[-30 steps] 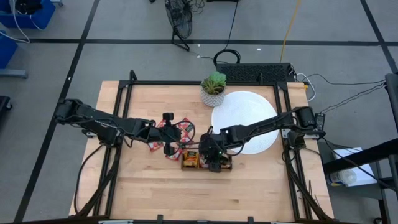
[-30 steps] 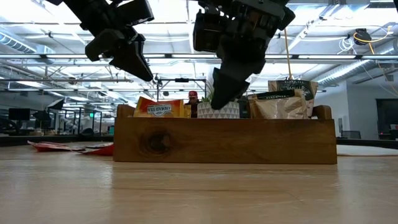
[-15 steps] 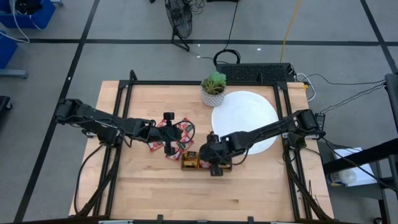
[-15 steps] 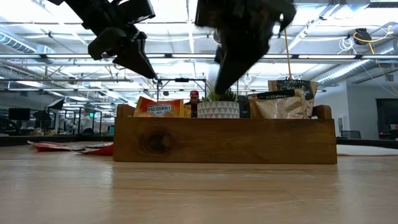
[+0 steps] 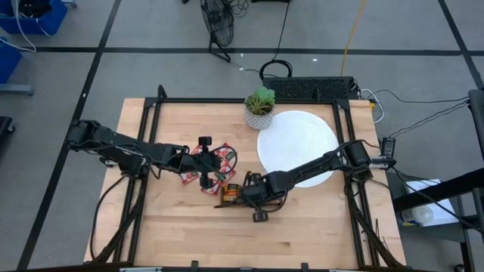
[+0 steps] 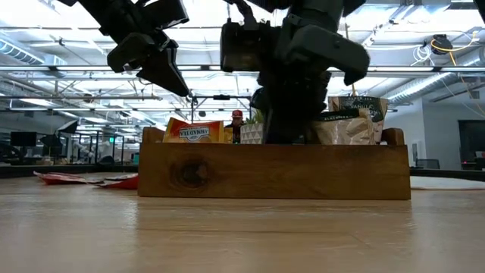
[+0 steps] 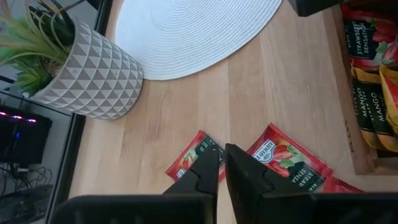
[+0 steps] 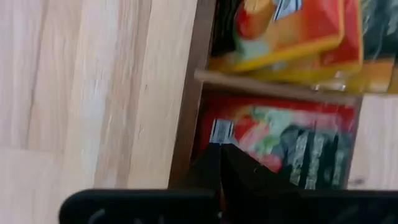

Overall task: Pick & Place Tea
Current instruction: Put the red tea bag into the middle section of the wooden organizer

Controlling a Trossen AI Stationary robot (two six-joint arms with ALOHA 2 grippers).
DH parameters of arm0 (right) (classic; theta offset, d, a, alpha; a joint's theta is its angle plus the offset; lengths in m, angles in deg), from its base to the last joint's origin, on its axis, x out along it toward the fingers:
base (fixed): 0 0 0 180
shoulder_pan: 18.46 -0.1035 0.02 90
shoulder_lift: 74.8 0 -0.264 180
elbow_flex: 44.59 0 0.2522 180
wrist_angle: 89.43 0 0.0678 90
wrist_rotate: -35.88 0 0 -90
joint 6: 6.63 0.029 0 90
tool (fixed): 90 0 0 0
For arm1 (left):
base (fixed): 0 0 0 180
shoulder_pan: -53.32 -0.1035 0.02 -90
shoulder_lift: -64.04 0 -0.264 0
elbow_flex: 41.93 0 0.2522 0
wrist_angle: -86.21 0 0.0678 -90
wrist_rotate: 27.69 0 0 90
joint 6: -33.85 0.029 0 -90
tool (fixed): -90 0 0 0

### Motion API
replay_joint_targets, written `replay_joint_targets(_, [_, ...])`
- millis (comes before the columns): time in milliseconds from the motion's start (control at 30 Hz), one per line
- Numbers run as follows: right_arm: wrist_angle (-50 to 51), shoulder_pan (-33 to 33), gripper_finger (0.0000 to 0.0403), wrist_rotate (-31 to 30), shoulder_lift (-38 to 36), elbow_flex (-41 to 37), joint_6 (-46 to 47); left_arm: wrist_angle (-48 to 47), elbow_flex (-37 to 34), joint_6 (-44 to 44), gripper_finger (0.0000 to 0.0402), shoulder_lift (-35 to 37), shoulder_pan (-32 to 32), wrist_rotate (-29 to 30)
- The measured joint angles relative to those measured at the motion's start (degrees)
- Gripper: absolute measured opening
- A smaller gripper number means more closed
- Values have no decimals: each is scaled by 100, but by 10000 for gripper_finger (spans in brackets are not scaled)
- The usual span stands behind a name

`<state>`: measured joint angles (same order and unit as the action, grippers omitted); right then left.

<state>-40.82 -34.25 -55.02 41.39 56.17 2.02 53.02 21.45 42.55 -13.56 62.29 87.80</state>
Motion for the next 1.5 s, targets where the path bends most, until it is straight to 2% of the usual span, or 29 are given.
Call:
replay_joint_targets(300, [-6,46,0,98,279,31,67,27,0,-4,37,0,0,2])
replay_joint_targets(400, [17,44,0,-49,464,38,110,53,0,-12,37,0,0,2])
replay_joint_targets(733, [171,-274,0,-1952,428,8,122,63,0,-144,37,0,-2,0])
replay_joint_targets(1167, [96,-542,0,-3489,450,-11,-140,40,0,-196,37,0,0,0])
replay_joint_targets(1367, [98,-570,0,-3873,446,-11,-201,40,0,-207,37,0,0,0])
replay_joint_targets(1500, [170,-584,0,-4421,439,-11,-244,39,0,-291,37,0,0,-2])
